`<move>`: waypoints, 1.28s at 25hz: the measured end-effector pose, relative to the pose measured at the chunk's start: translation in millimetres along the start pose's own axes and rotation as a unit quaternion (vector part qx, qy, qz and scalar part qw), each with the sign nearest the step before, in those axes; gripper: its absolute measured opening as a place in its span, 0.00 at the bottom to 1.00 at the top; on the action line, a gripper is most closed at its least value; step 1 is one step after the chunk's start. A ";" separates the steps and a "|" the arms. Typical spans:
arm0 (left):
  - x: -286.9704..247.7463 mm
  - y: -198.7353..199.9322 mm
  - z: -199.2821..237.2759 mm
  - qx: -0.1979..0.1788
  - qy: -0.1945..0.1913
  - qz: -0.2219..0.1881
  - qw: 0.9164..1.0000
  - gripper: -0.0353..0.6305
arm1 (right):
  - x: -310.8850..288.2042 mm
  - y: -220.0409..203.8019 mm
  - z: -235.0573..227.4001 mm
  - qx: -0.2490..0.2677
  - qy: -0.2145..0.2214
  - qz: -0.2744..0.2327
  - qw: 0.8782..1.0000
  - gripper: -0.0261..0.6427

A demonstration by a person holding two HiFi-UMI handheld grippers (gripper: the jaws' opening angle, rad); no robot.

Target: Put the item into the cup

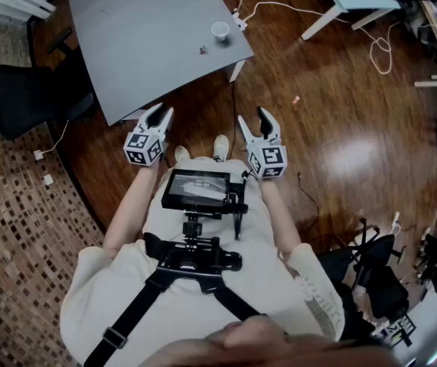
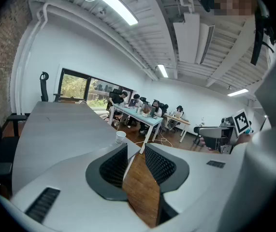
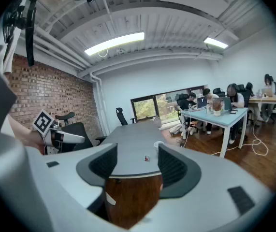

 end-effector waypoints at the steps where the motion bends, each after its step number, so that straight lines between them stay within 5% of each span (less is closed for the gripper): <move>1: 2.4 -1.3 -1.0 -0.002 0.001 0.002 1.000 0.23 | 1.1 1.8 -1.2 0.000 0.001 -0.001 1.000 0.46; 14: 14.6 -18.0 -17.1 0.015 0.013 0.010 1.000 0.23 | -12.0 13.3 -14.4 0.006 0.017 0.006 1.000 0.46; 20: -45.1 -16.8 -29.9 0.008 0.010 0.039 0.999 0.23 | -29.3 10.0 -65.5 -0.011 0.010 0.014 1.000 0.46; 32: -163.9 13.2 36.8 -0.013 -0.041 0.096 0.994 0.29 | -126.8 52.7 -82.6 0.002 0.000 0.021 1.000 0.46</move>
Point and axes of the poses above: the fingertips, and each gripper's own axes: x backward along the fingers, z to its left, y out of its top, the point moved 4 cm from there along x, backward along the fingers, and after that the axes turned 3 degrees about -z, right-handed, at the moved point
